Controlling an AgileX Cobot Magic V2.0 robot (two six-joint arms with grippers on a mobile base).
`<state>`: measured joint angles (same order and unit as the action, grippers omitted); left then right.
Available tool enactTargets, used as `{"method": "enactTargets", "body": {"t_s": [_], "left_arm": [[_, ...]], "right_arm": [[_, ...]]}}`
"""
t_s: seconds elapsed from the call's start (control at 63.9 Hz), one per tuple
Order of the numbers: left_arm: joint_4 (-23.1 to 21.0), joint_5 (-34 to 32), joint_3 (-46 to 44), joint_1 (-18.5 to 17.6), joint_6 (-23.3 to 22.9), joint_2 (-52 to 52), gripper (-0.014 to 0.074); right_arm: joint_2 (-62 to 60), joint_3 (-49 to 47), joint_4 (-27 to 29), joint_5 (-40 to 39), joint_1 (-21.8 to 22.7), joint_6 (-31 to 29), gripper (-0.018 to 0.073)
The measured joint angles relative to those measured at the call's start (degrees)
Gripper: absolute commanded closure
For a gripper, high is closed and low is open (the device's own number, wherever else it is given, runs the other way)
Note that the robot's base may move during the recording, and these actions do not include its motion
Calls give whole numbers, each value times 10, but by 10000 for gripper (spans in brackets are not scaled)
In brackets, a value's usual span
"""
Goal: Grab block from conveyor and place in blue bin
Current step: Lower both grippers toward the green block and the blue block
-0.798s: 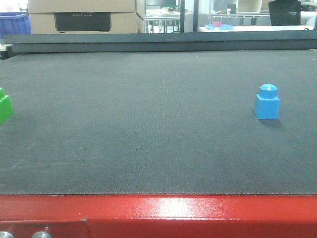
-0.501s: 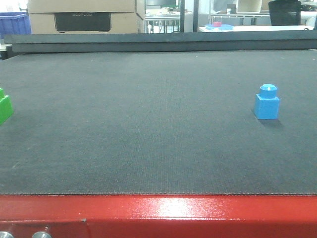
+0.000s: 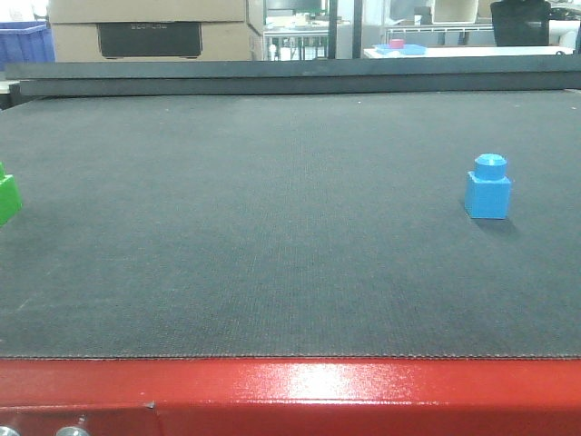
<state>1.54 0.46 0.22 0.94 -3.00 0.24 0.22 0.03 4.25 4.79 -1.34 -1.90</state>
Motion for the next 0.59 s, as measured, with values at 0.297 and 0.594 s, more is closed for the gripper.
{"method": "enactTargets", "body": {"t_s": [0.297,0.594], "left_arm": [[-11,-21,-62,0,0,-1,707],[-11,186,-302,0,0,63,479]], "right_arm": [[-1,-67,0,-34,0,0,722],[66,-313,0,133,0,0,398]]}}
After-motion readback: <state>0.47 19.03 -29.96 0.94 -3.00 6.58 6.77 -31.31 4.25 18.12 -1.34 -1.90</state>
